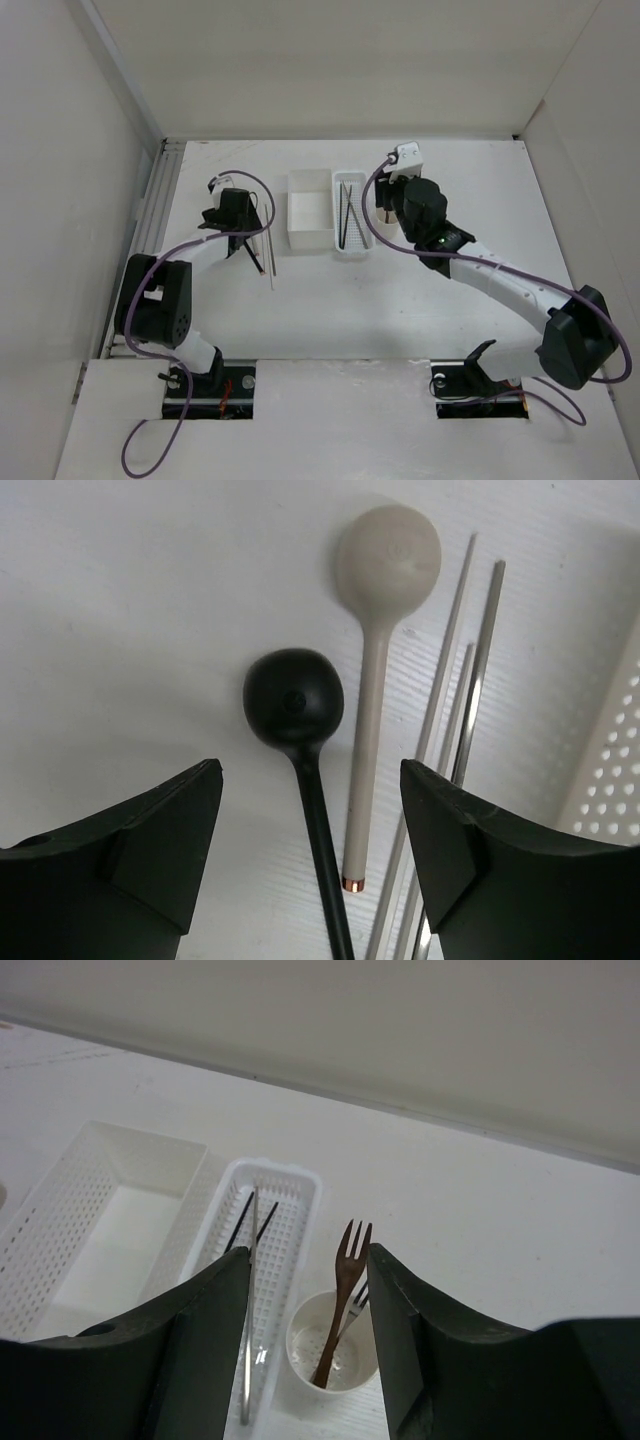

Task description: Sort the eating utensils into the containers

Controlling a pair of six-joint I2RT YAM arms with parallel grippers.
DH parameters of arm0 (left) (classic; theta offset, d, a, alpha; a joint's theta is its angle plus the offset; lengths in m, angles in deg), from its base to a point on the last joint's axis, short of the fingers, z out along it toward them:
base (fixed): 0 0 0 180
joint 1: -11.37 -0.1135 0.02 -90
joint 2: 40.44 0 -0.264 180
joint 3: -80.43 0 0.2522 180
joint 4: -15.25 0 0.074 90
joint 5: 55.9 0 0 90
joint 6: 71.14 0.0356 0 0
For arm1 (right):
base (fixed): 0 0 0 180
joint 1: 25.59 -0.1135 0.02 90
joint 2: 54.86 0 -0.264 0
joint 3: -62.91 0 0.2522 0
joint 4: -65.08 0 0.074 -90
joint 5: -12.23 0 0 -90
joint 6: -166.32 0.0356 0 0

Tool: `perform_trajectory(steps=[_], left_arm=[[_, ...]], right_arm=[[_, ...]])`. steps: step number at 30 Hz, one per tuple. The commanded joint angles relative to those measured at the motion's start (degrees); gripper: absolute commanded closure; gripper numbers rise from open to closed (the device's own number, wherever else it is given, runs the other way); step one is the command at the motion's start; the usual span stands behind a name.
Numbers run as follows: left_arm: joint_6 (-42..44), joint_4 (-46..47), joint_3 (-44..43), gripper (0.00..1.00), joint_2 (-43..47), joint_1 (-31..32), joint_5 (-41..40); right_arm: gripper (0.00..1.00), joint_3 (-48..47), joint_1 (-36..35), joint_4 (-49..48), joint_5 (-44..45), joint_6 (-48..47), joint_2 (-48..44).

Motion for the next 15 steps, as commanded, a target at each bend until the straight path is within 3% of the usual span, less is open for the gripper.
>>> perform_trajectory(steps=[1,8,15], left_arm=[[0.41,1.08,-2.7,0.3,-1.55,-1.74,0.66],[2.87,-1.9,-7.97,0.34,-4.55,-3.15,-0.39],[2.26,-3.05,-7.97,0.34,-6.3,-2.54,2.59]], right_arm=[[0.44,-3.99,-0.58,-1.39,0.5,-3.43,0.48],[0.43,-5.84,1.79,-1.39,1.02,-5.89,1.62],[0.42,-6.89,4.51,-1.39,-0.73,-5.9,2.15]])
